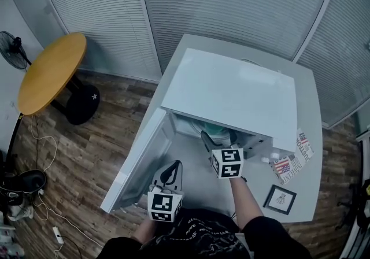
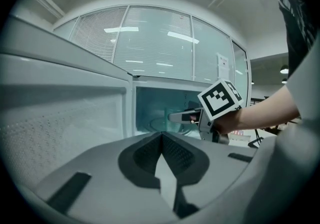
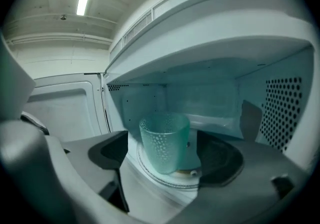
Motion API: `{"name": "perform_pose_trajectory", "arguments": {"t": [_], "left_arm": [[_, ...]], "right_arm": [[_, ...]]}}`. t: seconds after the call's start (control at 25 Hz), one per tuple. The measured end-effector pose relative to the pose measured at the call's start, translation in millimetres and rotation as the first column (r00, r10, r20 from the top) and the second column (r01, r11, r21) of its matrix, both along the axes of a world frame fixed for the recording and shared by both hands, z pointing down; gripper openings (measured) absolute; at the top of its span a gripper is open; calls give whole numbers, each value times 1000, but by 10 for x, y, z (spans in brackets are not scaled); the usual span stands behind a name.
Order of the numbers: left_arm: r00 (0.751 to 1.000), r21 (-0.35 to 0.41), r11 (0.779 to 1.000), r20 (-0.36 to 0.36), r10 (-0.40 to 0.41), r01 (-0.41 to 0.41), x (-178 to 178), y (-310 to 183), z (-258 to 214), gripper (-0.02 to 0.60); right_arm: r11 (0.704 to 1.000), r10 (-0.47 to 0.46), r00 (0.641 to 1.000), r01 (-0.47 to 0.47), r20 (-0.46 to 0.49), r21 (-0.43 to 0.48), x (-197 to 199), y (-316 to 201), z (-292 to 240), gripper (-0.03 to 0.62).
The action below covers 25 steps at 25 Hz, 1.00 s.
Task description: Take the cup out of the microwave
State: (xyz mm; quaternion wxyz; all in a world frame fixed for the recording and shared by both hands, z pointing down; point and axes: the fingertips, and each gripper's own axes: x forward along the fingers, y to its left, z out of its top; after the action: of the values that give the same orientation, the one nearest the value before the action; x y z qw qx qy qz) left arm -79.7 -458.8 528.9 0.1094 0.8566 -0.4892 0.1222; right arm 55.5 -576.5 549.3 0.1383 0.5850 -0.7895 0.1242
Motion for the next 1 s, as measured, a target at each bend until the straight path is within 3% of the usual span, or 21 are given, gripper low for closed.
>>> {"name": "perform_pose_trajectory", "arguments": {"t": [0.52,0.8,1.0], "left_arm": [[1000,-19,1000,7,23,-23,-36,-21,69,6],[999,-31,999,7,32,-32,-31,-63,121,6],[999,-42,998,-3,42,-42,-28,-72,127,6]], "right_arm": [[1000,7,1000,-7,-14,-5,-63,-285,66,408],[998,-21,1000,21,2,-51,-93,-355,179,405],[999,-23,999,23,-22,-27,-65,-378,131,399]]}}
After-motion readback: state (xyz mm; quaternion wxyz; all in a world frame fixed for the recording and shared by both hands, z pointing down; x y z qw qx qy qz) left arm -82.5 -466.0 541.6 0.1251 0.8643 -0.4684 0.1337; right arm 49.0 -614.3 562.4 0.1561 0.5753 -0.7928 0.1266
